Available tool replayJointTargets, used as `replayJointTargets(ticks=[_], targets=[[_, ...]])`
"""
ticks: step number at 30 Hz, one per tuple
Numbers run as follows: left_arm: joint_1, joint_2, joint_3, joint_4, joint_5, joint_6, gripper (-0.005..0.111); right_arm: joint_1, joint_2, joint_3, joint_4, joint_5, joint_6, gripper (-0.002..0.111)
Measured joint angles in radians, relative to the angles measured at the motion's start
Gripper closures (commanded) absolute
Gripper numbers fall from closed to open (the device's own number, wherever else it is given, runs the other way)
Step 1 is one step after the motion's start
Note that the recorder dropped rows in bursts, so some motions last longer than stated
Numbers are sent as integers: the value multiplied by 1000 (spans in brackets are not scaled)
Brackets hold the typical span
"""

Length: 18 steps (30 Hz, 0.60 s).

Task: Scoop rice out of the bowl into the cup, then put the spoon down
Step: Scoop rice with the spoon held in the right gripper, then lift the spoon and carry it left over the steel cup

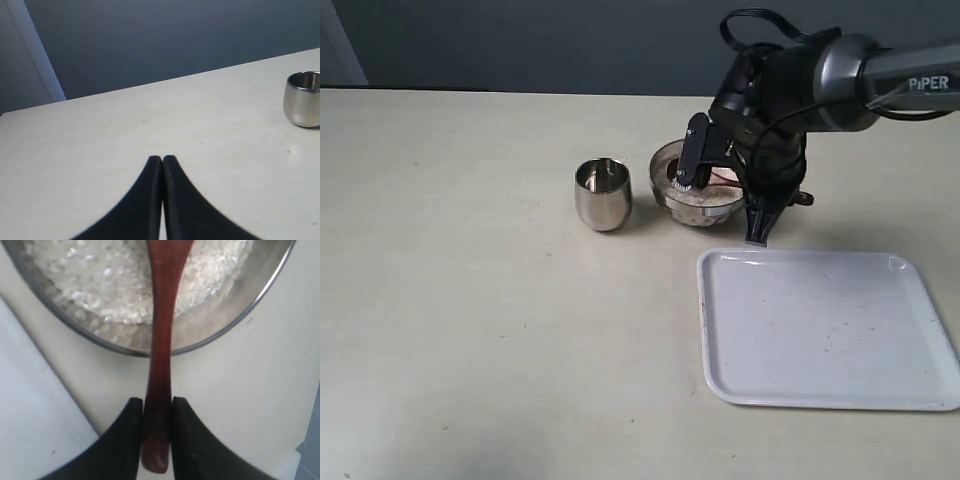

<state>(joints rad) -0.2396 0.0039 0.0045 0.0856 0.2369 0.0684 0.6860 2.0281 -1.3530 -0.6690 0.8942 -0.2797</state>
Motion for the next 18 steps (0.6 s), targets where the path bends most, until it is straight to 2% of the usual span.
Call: replayJointTargets(ticks=[5, 11, 18], targets=[[0, 0, 0, 0, 0, 0, 106, -6, 0, 0, 33, 4, -16, 109], [0, 0, 0, 0, 0, 0, 106, -34, -6, -5, 163, -25, -53, 109], [0, 0, 0, 0, 0, 0, 106, -47, -6, -11, 116, -25, -32, 109]])
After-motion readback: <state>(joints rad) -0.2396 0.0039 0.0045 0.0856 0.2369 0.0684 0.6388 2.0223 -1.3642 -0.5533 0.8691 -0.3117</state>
